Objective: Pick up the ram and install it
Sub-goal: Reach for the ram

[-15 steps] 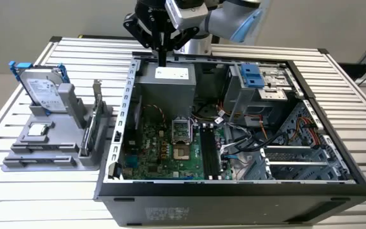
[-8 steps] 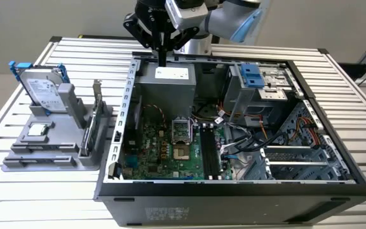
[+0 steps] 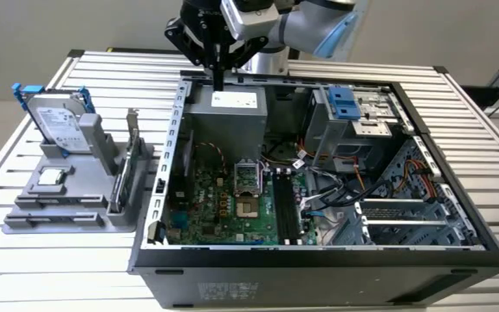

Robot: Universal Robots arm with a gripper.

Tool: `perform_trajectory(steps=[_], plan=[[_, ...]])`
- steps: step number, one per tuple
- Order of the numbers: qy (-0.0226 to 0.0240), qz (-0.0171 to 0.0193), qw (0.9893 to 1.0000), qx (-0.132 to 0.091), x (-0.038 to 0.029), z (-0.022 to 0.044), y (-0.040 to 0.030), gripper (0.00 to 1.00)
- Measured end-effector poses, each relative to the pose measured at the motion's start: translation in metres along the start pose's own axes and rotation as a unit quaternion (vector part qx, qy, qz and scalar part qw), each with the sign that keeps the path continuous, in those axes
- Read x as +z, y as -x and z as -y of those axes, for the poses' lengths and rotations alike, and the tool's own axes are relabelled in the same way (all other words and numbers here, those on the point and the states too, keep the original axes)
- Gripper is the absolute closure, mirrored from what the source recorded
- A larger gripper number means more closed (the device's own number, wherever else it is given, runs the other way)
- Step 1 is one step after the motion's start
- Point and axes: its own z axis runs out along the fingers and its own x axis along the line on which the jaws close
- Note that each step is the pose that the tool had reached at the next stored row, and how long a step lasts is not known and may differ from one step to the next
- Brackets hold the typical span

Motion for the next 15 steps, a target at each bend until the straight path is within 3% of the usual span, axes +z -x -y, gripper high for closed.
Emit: perform_trajectory(steps=[15], plan=[[0.0, 0.0, 1.0, 0.0, -0.0003, 0.0011, -0.0149, 1.0]])
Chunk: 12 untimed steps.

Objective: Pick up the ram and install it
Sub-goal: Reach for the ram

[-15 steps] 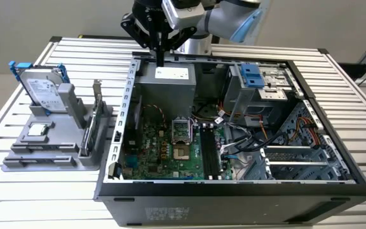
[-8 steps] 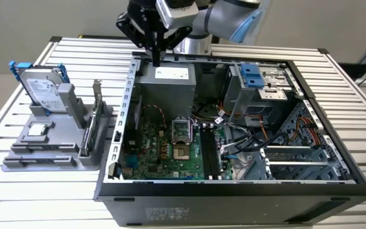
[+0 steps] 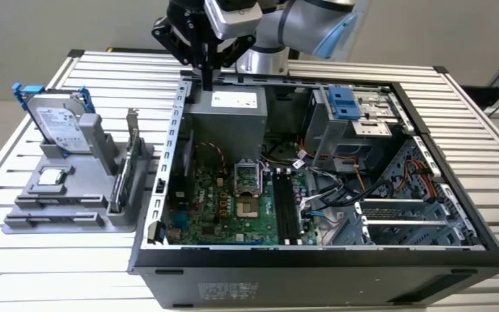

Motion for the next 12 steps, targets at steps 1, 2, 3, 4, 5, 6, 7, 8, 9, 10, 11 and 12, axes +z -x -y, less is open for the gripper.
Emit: perform_trajectory(steps=[1, 2, 3, 4, 5, 6, 7, 8, 9, 10, 11, 12], plan=[[0.0, 0.0, 1.0, 0.0, 0.0, 0.0001, -0.0009, 1.0], [0.0, 0.0, 1.0, 0.0, 0.0, 0.0001, -0.0018, 1.0], [0.0, 0.0, 1.0, 0.0, 0.0, 0.0002, -0.0028, 1.0], [0.0, 0.0, 1.0, 0.0, -0.0001, 0.0003, -0.0039, 1.0], [0.0, 0.0, 1.0, 0.0, -0.0001, 0.0003, -0.005, 1.0], [0.0, 0.0, 1.0, 0.0, -0.0001, 0.0004, -0.0061, 1.0], [0.0, 0.0, 1.0, 0.0, -0.0001, 0.0005, -0.0072, 1.0], [0.0, 0.0, 1.0, 0.0, -0.0002, 0.0006, -0.0083, 1.0], [0.0, 0.0, 1.0, 0.0, -0.0002, 0.0007, -0.0094, 1.0], [0.0, 0.0, 1.0, 0.0, -0.0002, 0.0007, -0.0106, 1.0], [0.0, 0.0, 1.0, 0.0, -0.0002, 0.0008, -0.0118, 1.0], [0.0, 0.0, 1.0, 0.0, -0.0003, 0.0009, -0.0129, 1.0]])
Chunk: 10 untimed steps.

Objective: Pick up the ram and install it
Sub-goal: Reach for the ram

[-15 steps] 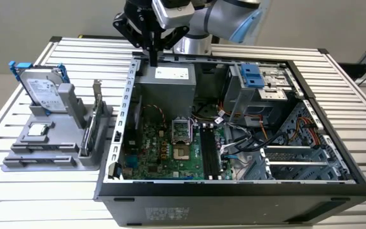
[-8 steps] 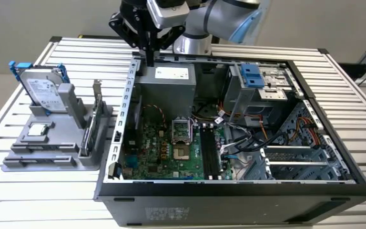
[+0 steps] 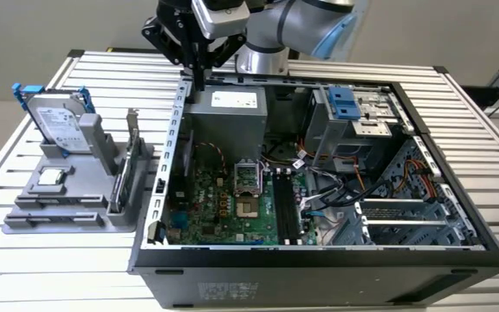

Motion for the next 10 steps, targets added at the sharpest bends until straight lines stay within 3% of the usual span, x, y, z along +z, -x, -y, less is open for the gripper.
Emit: perform_trajectory(steps=[10], plan=[[0.0, 0.0, 1.0, 0.0, -0.0003, 0.0009, -0.0129, 1.0]])
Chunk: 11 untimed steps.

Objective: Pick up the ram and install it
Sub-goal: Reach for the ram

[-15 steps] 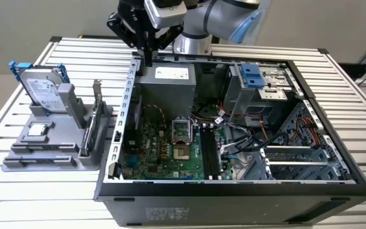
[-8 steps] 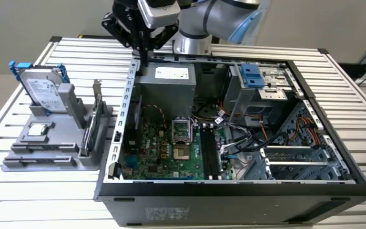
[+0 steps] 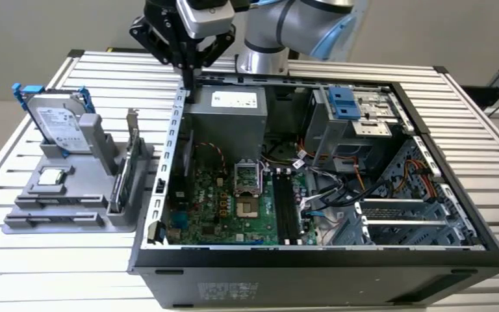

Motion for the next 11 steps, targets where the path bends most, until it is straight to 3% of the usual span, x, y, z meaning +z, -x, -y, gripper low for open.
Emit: perform_trajectory(steps=[11], plan=[[0.0, -0.0001, 1.0, 0.0, -0.0003, 0.0011, -0.0145, 1.0]])
